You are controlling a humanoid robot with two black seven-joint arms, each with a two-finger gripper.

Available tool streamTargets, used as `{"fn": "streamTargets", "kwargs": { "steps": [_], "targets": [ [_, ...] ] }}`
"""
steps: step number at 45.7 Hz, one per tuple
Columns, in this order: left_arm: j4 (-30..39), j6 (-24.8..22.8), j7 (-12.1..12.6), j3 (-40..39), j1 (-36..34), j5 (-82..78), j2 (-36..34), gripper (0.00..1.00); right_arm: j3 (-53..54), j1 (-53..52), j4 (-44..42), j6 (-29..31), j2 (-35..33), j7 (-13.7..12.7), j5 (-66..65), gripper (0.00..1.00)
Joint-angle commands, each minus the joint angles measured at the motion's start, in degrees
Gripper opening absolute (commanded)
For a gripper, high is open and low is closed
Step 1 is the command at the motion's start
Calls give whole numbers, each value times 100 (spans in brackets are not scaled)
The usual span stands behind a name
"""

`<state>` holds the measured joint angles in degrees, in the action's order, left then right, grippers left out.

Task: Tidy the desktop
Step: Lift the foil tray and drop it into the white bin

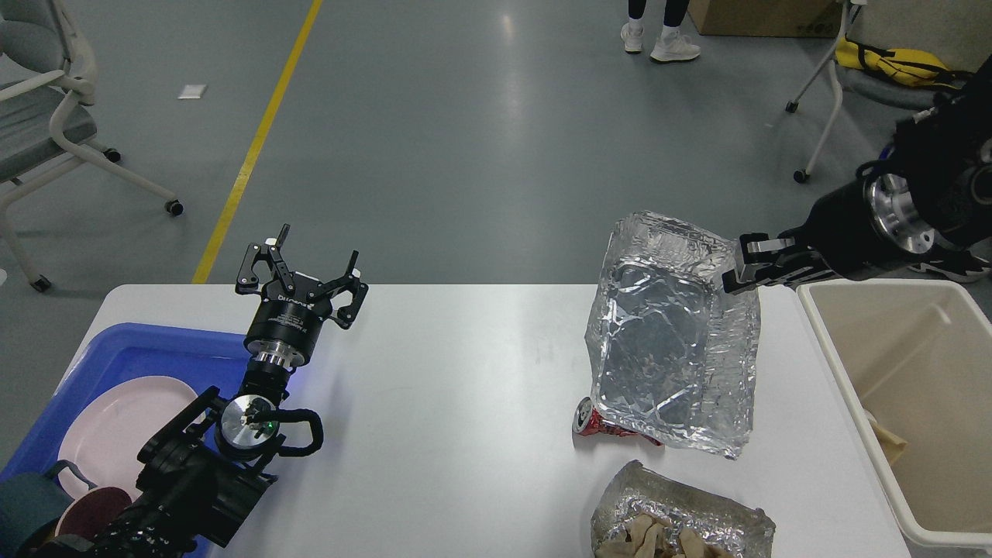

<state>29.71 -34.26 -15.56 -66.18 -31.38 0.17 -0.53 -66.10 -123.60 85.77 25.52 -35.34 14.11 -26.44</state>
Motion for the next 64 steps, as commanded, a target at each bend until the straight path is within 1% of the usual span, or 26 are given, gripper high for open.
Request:
{"fn": "streamTargets", "kwargs": {
  "steps": [1,4,7,11,13,15,19,21,24,30,35,36,37,38,39,40,41,50,56,60,64],
  "targets": [
    [0,-1,0,0,0,1,0,97,-403,983,-1013,-651,-236,3,8,0],
    [0,-1,0,0,0,1,0,97,-457,1837,-1876,-1083,-351,4,8,0],
    [0,-1,0,0,0,1,0,97,-431,2689,-2851,-1391,-430,12,60,0],
    [0,-1,0,0,0,1,0,97,-237,3805,-4363,-1769,-544,47,139,0],
    [0,-1,0,0,0,1,0,97,-106,4473,-5136,-2058,-562,56,314,0],
    [0,-1,0,0,0,1,0,97,52,5350,-5979,-2435,-518,74,586,0],
    [0,-1,0,0,0,1,0,97,299,6907,-7483,-2859,-291,74,1184,0],
    [0,-1,0,0,0,1,0,97,360,7497,-8029,-2921,-45,74,1500,0],
    [0,-1,0,0,0,1,0,97,334,8069,-8540,-3061,193,65,1914,0],
    [0,-1,0,0,0,1,0,97,334,8475,-8612,-3544,326,-5,2126,0],
    [0,-1,0,0,0,1,0,97,361,8668,-8629,-3624,493,-14,2135,0],
    [0,7,0,0,0,1,0,97,361,8669,-8629,-3624,493,-14,2143,11],
    [0,-1,0,0,0,1,0,97,361,8669,-8621,-3589,501,-5,2144,57],
    [0,-1,0,0,0,1,0,97,361,8669,-8620,-3580,502,-5,2144,100],
    [0,-1,0,0,0,1,0,97,361,8669,-8620,-3580,502,3,2144,100],
    [0,-1,0,0,0,1,0,97,361,8669,-8620,-3589,502,4,2144,98],
    [0,-1,0,0,0,1,0,97,361,8677,-8620,-3589,502,4,2144,100],
    [0,-1,0,0,0,1,0,97,387,8669,-8612,-3589,502,4,2144,100],
    [0,-1,0,0,0,1,0,97,413,8450,-8507,-3562,502,12,2144,100],
    [0,-1,0,0,0,1,0,97,431,7985,-8200,-3554,449,30,2144,100],
    [0,-1,0,0,0,1,0,97,440,7098,-7392,-3510,265,39,2144,100]
  ]
}}
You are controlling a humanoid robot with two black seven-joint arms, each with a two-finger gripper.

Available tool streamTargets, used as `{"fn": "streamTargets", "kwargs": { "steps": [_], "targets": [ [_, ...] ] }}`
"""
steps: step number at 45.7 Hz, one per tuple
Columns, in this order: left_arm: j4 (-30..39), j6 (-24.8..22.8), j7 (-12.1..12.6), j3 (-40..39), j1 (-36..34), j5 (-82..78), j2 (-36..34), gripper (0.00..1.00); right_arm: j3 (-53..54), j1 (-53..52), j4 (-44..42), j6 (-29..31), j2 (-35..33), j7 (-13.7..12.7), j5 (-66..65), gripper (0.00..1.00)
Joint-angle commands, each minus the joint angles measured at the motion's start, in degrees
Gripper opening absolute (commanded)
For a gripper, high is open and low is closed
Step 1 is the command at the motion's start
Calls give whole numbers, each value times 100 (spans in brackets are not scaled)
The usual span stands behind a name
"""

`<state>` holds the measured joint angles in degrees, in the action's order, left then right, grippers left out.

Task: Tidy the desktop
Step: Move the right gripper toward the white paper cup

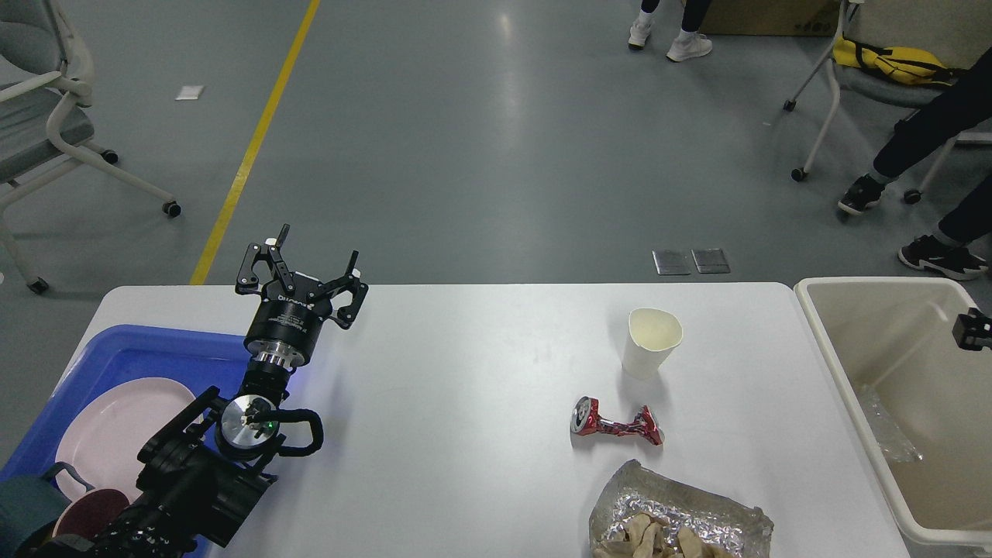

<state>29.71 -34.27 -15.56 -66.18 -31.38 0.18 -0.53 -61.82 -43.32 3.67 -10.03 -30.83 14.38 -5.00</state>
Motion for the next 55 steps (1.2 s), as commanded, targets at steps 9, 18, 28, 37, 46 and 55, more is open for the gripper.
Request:
{"fn": "streamTargets", "kwargs": {
  "steps": [9,18,28,37,46,55],
  "targets": [
    [0,8,0,0,0,0,0,97,-189,-3909,4120,694,-793,-5,-62,100],
    [0,-1,0,0,0,0,0,97,-1384,-6099,6828,941,-346,74,-176,100],
    [0,8,0,0,0,0,0,97,-1667,-7419,8878,950,261,83,-1046,100],
    [0,-1,0,0,0,0,0,97,-1570,-7455,9143,924,657,74,-1055,100],
    [0,-1,0,0,0,0,0,97,-1439,-6164,7975,809,666,12,-722,100],
    [0,8,0,0,0,0,0,97,-516,-4231,6235,809,666,12,122,100]
  ]
}}
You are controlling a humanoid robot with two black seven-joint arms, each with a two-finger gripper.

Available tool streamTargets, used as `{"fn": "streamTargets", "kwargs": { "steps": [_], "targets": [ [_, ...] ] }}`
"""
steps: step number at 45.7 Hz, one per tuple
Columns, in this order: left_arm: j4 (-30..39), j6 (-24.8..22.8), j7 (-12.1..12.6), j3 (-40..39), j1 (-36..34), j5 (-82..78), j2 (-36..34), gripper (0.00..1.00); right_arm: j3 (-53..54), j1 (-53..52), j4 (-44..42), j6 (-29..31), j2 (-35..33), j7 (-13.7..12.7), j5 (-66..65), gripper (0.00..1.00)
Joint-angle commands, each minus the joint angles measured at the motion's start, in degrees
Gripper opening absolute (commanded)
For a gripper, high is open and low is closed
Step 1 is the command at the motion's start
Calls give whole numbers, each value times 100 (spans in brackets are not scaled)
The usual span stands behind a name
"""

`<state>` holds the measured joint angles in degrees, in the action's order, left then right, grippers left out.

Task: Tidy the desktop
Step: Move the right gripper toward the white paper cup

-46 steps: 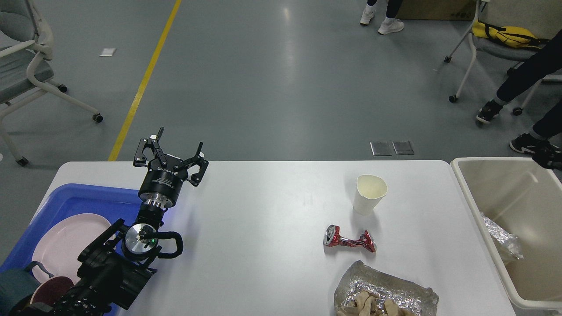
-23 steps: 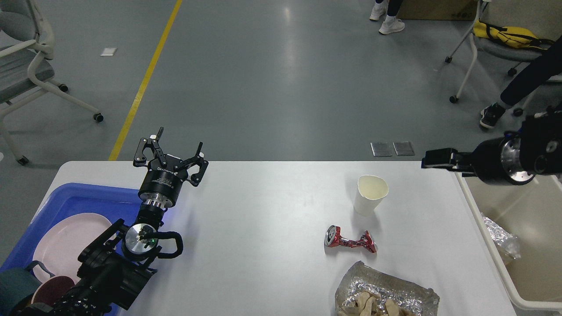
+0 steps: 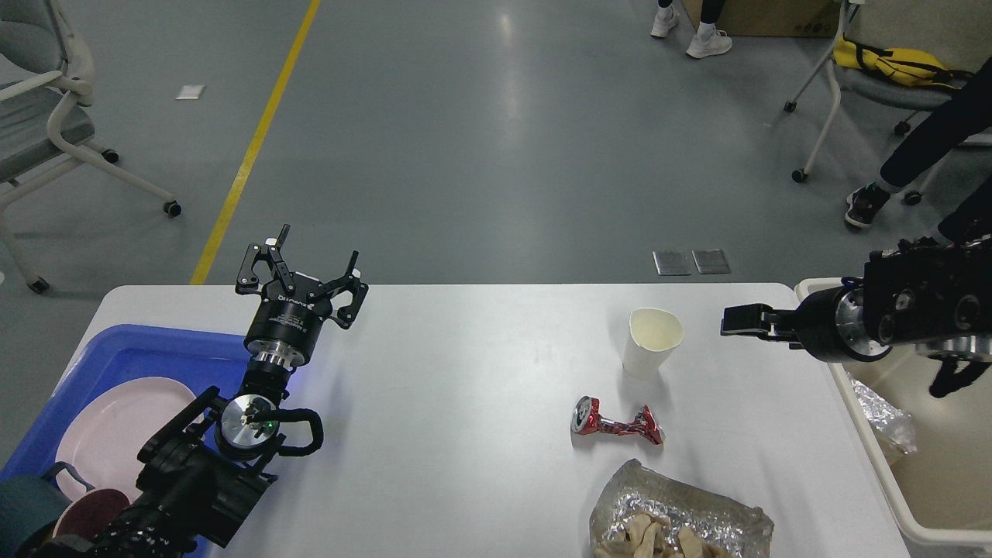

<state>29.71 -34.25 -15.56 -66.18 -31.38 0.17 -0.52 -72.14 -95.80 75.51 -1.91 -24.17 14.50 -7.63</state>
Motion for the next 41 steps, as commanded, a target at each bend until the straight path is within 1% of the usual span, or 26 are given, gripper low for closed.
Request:
{"fn": "streamTargets", "kwargs": {
  "steps": [1,6,11,18,28,41],
  "targets": [
    [0,-3,0,0,0,1,0,97,639,1185,-1099,-2,0,-9,446,100],
    [0,-3,0,0,0,1,0,97,1420,1880,-1583,6,-9,-35,964,100],
    [0,-3,0,0,0,1,0,97,1852,2197,-1724,-2,0,-53,1351,100],
    [0,-3,0,0,0,1,0,97,1958,2250,-1873,-11,52,-53,1396,100],
    [0,-3,0,0,0,1,0,97,2213,2619,-2225,-11,202,-62,1396,100],
    [0,-3,0,0,0,1,0,97,2301,2768,-2243,-152,298,-70,1431,100]
  ]
}}
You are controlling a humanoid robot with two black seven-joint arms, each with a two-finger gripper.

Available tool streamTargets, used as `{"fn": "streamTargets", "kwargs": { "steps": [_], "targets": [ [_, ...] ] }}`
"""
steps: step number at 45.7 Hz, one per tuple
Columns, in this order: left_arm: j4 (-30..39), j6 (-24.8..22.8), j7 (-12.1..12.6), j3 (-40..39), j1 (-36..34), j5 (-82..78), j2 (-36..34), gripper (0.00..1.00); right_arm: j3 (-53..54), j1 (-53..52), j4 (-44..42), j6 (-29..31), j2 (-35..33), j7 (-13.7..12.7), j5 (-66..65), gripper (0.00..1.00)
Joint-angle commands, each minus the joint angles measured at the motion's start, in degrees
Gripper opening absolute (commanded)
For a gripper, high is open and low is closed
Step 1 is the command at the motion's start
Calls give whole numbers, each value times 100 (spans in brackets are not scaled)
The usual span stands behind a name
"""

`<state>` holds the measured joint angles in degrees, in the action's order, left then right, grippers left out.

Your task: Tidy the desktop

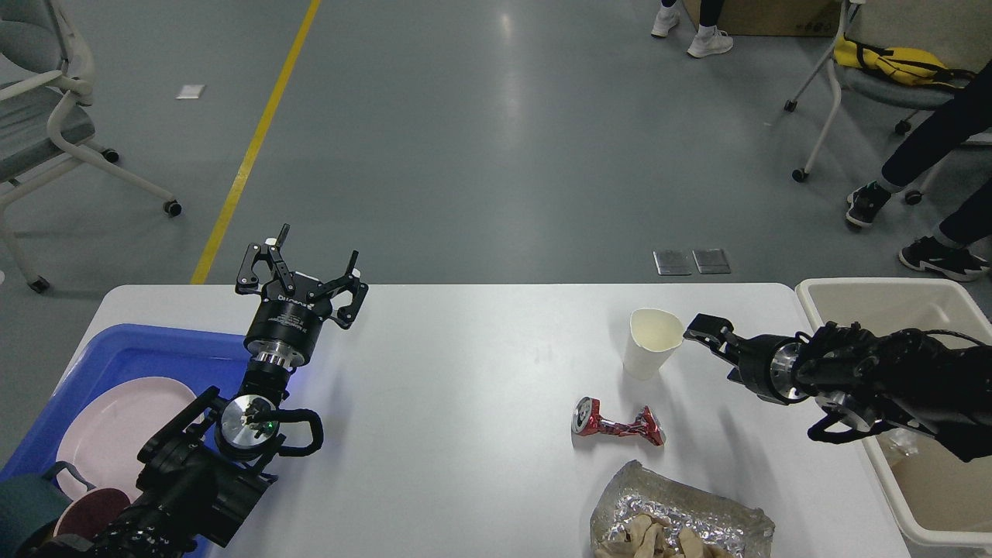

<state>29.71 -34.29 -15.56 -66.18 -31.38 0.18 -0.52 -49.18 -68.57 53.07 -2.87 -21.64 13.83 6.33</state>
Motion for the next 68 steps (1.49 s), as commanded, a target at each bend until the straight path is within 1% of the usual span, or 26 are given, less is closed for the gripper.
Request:
{"fn": "streamTargets", "kwargs": {
  "steps": [1,14,22,36,39,43,51,60,63,65,66,68],
  "targets": [
    [0,1,0,0,0,0,0,97,5,63,2,-55,54,-4,52,100],
    [0,1,0,0,0,0,0,97,48,116,28,-56,133,-4,88,100],
    [0,1,0,0,0,0,0,97,409,99,46,-47,89,-4,158,100],
    [0,1,0,0,0,0,0,97,409,116,90,-55,54,-4,272,100],
    [0,1,0,0,0,0,0,97,391,90,168,-55,-7,-4,272,100],
    [0,1,0,0,0,0,0,97,347,-24,423,-55,-288,-4,255,100],
    [0,1,0,0,0,0,0,97,225,-604,1021,32,-921,32,158,100],
    [0,1,0,0,0,0,0,97,128,-1518,1434,41,-1246,32,219,100],
    [0,1,0,0,0,0,0,97,128,-1773,1470,76,-1212,23,219,100],
    [0,1,0,0,0,0,0,97,128,-2027,1574,199,-1167,32,202,100],
    [0,1,0,0,0,0,0,97,119,-2324,1810,339,-1228,23,202,100],
    [0,1,0,0,0,0,0,97,49,-2572,2040,454,-1308,14,210,100]
  ]
}}
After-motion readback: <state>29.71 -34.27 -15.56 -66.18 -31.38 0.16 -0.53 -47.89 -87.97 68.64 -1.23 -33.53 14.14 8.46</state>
